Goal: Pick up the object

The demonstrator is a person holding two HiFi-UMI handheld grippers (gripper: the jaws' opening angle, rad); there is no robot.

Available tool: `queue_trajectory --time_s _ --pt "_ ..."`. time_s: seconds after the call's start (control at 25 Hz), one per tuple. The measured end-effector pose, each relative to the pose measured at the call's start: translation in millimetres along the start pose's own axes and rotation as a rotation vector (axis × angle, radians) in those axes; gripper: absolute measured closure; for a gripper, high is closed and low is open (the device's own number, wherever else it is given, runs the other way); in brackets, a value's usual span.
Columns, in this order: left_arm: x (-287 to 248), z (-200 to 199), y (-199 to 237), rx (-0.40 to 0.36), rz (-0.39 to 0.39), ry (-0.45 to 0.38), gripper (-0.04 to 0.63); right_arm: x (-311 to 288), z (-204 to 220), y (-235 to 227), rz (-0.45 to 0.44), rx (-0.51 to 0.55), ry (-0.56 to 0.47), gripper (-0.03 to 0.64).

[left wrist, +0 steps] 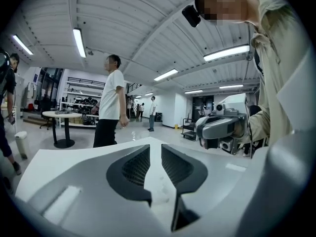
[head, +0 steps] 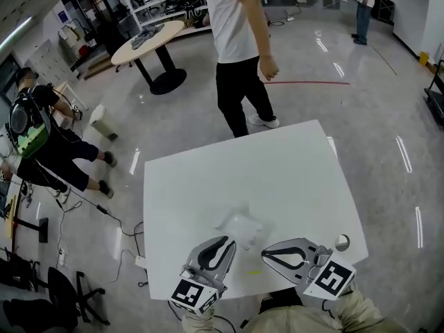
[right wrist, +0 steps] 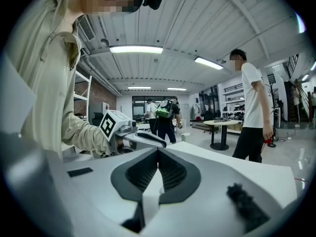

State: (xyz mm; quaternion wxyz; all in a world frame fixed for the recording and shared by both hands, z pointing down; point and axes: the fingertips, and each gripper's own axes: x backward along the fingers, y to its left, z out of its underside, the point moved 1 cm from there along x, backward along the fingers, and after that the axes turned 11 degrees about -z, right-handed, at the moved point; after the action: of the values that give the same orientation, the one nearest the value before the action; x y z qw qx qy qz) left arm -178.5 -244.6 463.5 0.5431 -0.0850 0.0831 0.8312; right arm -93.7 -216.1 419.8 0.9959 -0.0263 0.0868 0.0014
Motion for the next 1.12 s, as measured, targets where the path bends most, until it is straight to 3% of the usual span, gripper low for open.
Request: queue_trajectory --time_s 0.52,0.76,0.92,1.04,1.08,1.12 --pt "-67.0 71.7 78.3 0.072 -0.126 0.185 0.296 -15.4 25.7 -21.3 -0.008 -0.079 0.001 0.614" --pt "-90.3 102.8 72.4 0.132 -0.085 0.273 0.291 -13.8 35.2 -28.7 -0.01 -0.109 0.012 0.614" --pt "-97.2 108.0 68.1 0.205 -0.054 0.245 0.291 -15.3 36.7 -32.7 -0.008 -0.116 0.014 0.614" --pt "-100.5 106.3 67.5 0.207 -0.053 0.211 0.293 -15.4 34.9 -38.9 -0.001 -0.121 0.01 0.614" --pt "-101.5 106.0 67.9 0.2 -0.062 0.208 0.302 -14.7 34.7 -40.9 -0.001 -0.12 0.01 0.614" --pt "-102.3 106.2 68.0 0.189 -0.071 0.209 0.364 -13.8 34.8 -42.4 -0.001 -0.119 0.009 0.614"
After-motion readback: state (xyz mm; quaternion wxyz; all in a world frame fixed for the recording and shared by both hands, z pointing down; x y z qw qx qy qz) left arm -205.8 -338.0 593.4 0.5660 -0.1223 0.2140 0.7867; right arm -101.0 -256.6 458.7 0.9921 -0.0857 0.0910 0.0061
